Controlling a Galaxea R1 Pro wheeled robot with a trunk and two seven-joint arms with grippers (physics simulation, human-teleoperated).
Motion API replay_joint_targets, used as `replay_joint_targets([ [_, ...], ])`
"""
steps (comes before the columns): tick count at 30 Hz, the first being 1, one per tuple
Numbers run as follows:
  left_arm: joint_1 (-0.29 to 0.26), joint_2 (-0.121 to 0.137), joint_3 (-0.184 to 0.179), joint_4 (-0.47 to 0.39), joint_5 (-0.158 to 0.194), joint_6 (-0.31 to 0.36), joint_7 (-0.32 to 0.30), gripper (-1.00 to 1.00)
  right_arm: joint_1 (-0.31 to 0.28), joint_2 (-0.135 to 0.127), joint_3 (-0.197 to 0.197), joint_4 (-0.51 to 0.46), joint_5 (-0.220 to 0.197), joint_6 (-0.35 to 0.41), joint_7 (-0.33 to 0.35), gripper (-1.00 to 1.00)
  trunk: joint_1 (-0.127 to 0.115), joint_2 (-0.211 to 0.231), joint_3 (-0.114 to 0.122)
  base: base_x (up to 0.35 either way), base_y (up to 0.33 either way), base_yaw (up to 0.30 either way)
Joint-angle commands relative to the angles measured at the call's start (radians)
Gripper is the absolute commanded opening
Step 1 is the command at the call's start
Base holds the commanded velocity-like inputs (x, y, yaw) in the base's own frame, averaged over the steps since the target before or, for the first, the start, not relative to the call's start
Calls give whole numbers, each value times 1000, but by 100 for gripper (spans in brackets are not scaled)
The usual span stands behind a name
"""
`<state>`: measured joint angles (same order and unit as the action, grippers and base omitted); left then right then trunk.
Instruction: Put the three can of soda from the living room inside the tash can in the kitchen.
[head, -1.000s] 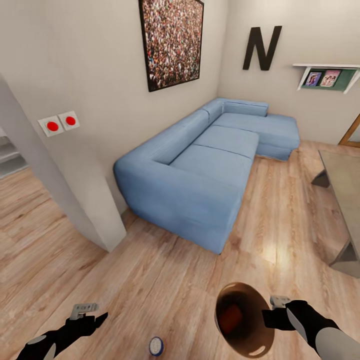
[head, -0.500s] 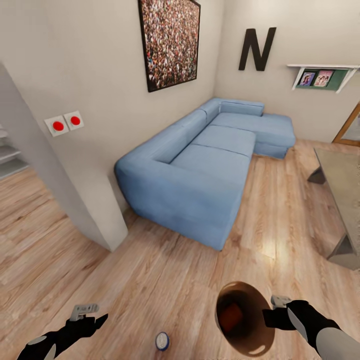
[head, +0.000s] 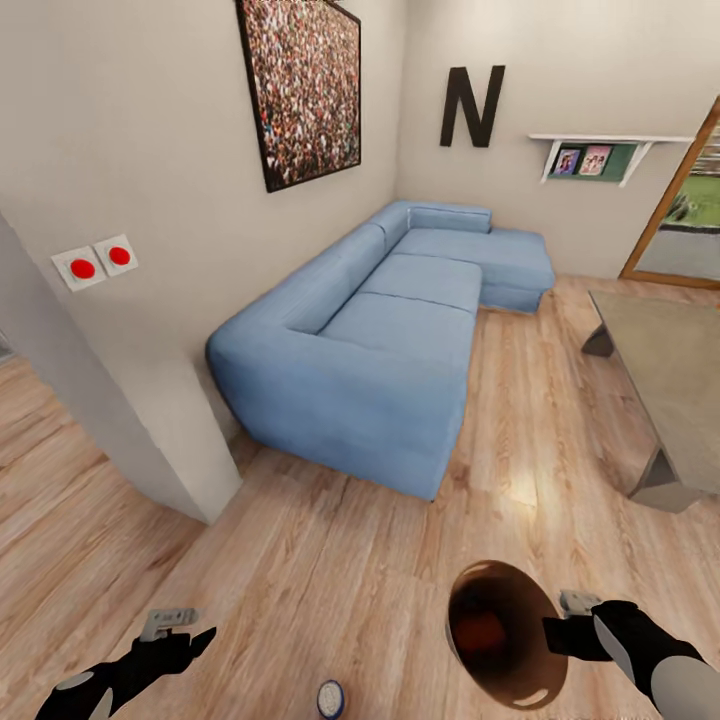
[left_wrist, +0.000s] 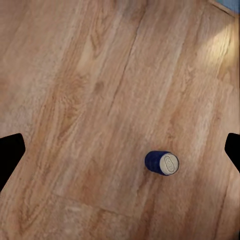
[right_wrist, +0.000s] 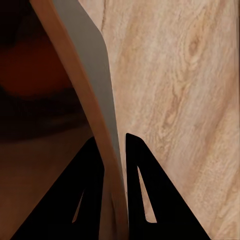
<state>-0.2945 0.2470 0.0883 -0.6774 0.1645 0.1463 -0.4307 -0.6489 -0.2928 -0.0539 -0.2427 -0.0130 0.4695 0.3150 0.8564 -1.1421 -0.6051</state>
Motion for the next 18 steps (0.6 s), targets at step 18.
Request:
replay_joint_targets([
  [18,0,0,-110,2,0,-1,6,100,0,0,0,0,-11,-4,5,-100,0,0,12,4,-256,-127],
])
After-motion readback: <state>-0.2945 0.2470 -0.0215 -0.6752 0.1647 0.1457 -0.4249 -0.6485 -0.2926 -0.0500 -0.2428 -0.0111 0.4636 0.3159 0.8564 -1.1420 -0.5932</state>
